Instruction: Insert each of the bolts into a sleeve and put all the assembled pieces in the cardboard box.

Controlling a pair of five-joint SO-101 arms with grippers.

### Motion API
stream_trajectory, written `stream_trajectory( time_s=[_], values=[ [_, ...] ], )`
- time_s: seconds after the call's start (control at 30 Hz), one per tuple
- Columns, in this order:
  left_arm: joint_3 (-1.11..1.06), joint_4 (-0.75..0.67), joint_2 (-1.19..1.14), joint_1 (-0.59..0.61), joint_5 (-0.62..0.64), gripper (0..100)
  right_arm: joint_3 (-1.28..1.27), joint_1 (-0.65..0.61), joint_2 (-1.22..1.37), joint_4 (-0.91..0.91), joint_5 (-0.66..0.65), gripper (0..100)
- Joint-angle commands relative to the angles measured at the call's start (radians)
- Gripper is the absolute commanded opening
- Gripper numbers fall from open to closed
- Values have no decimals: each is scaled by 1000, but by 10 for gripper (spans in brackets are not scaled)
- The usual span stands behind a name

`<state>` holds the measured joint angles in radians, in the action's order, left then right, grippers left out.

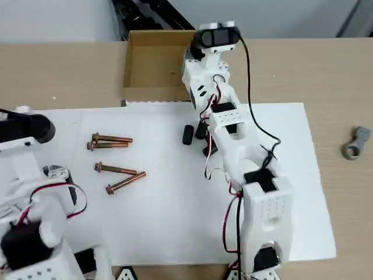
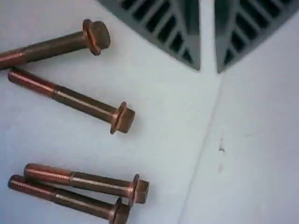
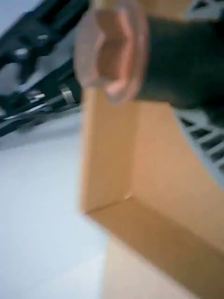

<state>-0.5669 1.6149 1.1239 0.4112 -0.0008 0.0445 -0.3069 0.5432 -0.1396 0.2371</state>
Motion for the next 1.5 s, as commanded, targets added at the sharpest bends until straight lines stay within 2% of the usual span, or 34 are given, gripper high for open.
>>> stream_trajectory(
  time_s=[0.0, 0.1, 0.33, 0.53, 0.67, 0.93, 1.03, 1.27, 1.47],
  values=[
    [5, -5, -21, 6, -3, 5, 109, 1, 18, 56, 11, 121],
    [8, -5, -48, 6, -2, 5, 123, -4, 28, 128, 12, 158],
    [12, -49, -155, 5, 0, 5, 123, -36, 24, 134, 11, 159],
    [147, -75, -400, 2, 64, 6, 124, -33, -61, 266, 11, 159],
    [306, -49, -647, 0, 181, 7, 124, -31, -159, 429, 11, 159],
    [616, 57, -1146, -5, 529, 83, 120, -33, -341, 765, 9, 159],
    [740, 110, -1272, -35, 598, 84, 120, -33, -384, 848, 8, 159],
    [872, 127, -1382, -135, 779, 103, 118, -35, -401, 974, 8, 159],
    [874, 123, -1421, -143, 833, 105, 97, -35, -401, 978, 8, 159]
  ],
)
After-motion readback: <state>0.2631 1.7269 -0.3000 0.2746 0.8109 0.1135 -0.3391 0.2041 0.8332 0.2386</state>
